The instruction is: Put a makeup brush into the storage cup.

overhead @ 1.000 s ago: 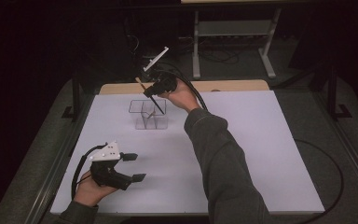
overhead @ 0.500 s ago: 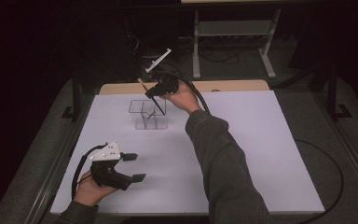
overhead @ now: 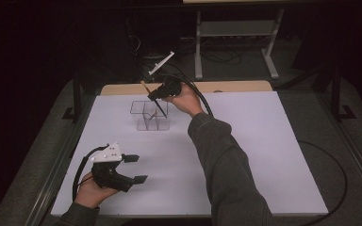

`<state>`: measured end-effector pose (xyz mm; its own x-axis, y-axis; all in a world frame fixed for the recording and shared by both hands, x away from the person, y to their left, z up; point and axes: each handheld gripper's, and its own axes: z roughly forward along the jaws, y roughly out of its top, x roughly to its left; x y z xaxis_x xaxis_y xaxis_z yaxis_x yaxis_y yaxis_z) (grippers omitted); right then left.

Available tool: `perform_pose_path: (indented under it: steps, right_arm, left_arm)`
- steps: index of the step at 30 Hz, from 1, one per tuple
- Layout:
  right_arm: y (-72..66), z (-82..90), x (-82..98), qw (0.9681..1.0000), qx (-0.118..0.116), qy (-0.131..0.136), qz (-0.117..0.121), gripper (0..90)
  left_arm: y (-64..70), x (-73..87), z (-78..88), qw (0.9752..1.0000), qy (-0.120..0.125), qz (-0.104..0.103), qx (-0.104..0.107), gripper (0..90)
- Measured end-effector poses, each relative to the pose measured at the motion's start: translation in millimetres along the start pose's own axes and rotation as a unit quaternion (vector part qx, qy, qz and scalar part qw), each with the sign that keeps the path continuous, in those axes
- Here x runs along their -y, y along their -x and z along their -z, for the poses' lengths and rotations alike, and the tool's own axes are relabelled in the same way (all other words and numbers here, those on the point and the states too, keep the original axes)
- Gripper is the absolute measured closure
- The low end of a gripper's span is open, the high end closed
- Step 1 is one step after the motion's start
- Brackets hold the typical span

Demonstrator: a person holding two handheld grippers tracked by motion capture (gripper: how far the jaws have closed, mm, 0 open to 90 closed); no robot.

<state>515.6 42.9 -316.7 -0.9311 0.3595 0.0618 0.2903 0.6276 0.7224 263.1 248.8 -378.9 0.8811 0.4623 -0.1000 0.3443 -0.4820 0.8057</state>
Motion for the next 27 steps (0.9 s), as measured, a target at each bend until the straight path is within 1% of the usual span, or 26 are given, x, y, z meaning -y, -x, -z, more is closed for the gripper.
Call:
perform_pose_path:
  steps: [3,4,7,8,9,10,12,15,16,17,22,25,27]
  right_arm:
    - [0.6,-1.0,1.3,1.0,-0.001,0.002,0.0,82.7]
    - [-0.2,-0.9,1.8,1.0,-0.001,-0.002,-0.007,82.6]
    - [0.5,-2.1,2.9,1.0,-0.002,-0.002,-0.008,82.6]
    - [1.1,-3.1,3.4,1.0,-0.003,0.0,-0.003,82.7]
    - [0.4,-3.2,4.0,1.0,-0.003,-0.003,-0.007,82.6]
    - [0.4,-3.8,4.7,1.0,-0.002,-0.003,-0.009,82.6]
    - [1.9,-4.5,6.5,1.0,-0.001,-0.002,-0.005,82.6]
    - [2.6,-4.8,8.8,1.0,-0.002,-0.001,-0.009,82.5]
    - [3.1,-5.0,9.5,1.0,0.0,-0.001,-0.006,82.5]
    - [2.6,-5.0,9.9,0.9999,-0.001,-0.002,-0.011,82.5]
    - [3.6,-6.1,13.4,0.9999,-0.002,-0.005,-0.012,82.2]
    - [3.7,-6.2,15.7,0.9997,-0.006,-0.008,-0.021,82.1]
    - [3.7,-6.0,16.4,0.9998,-0.004,-0.009,-0.02,82.0]
  left_arm:
    - [0.1,0.0,0.3,1.0,0.0,0.001,0.0,21.3]
    - [0.1,-0.1,0.2,1.0,0.0,0.001,0.0,21.3]
    - [0.1,-0.3,-0.4,1.0,-0.002,-0.003,0.001,21.3]
    - [0.2,-0.2,-0.5,1.0,-0.002,-0.003,0.002,21.3]
    - [0.1,-0.2,-0.6,1.0,-0.002,-0.004,0.002,21.3]
    - [-0.1,-0.1,-0.6,1.0,-0.002,-0.004,0.002,21.3]
    - [-0.3,0.0,-0.6,1.0,-0.002,-0.003,0.002,21.3]
    - [-0.3,0.0,-0.6,1.0,-0.002,-0.002,0.002,21.3]
    - [-0.4,-0.1,-0.7,1.0,-0.003,-0.002,0.002,21.3]
    - [-0.3,-0.1,-0.8,1.0,-0.003,-0.002,0.002,21.2]
    - [-0.3,-0.3,-0.9,1.0,-0.002,-0.002,0.003,21.0]
    - [0.3,-0.9,-1.6,1.0,-0.001,-0.001,0.003,20.9]
    - [0.6,-1.0,-2.1,1.0,-0.003,-0.002,0.004,20.8]
